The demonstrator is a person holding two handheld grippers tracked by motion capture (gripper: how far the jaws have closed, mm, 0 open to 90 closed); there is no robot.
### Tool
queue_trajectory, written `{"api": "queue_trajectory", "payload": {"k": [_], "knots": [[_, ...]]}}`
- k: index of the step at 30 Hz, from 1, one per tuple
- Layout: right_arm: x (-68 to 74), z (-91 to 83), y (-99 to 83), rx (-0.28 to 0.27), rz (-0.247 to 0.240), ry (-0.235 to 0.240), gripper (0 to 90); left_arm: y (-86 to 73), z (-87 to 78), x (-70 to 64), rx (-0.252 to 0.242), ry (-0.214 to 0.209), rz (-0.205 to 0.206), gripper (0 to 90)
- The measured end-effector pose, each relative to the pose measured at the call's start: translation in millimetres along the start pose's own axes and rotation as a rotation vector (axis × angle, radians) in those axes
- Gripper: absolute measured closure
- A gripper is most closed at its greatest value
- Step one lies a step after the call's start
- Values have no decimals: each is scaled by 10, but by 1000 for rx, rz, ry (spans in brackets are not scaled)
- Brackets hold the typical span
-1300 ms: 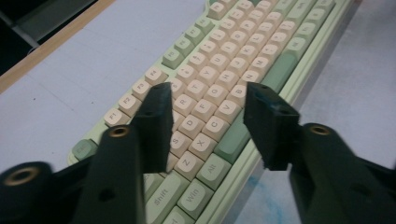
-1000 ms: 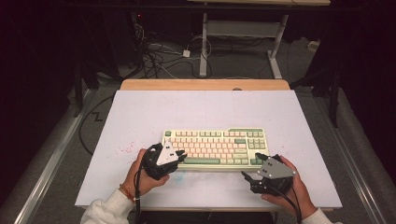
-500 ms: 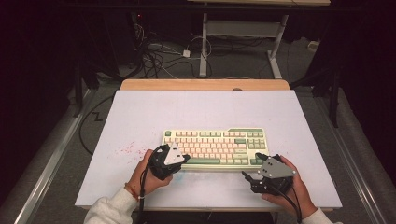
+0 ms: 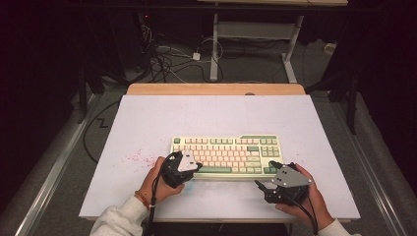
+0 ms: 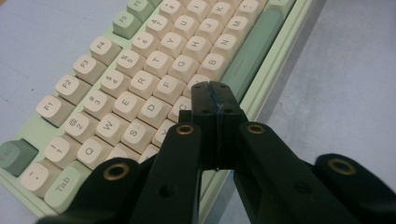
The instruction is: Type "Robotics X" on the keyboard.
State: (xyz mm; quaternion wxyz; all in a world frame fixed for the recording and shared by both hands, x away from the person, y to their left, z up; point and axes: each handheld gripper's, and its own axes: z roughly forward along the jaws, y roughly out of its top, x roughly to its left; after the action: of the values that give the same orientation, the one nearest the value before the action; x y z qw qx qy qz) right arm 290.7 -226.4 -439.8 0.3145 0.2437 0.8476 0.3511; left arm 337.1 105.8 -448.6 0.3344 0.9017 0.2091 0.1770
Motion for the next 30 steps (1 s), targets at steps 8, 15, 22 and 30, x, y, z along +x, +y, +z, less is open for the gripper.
{"api": "queue_trajectory", "payload": {"k": [8, 15, 22, 30], "knots": [[3, 3, -3, 2, 0, 2, 246, -8, 38, -3, 18, 2, 6, 870], [2, 9, -4, 4, -2, 2, 246, -18, 71, 20, 31, 3, 7, 869], [4, 10, -5, 4, -3, 3, 246, -4, 70, 21, 25, 6, 6, 869], [7, 15, -5, 5, -2, 7, 246, 2, 79, 23, 32, 2, 13, 866]]}}
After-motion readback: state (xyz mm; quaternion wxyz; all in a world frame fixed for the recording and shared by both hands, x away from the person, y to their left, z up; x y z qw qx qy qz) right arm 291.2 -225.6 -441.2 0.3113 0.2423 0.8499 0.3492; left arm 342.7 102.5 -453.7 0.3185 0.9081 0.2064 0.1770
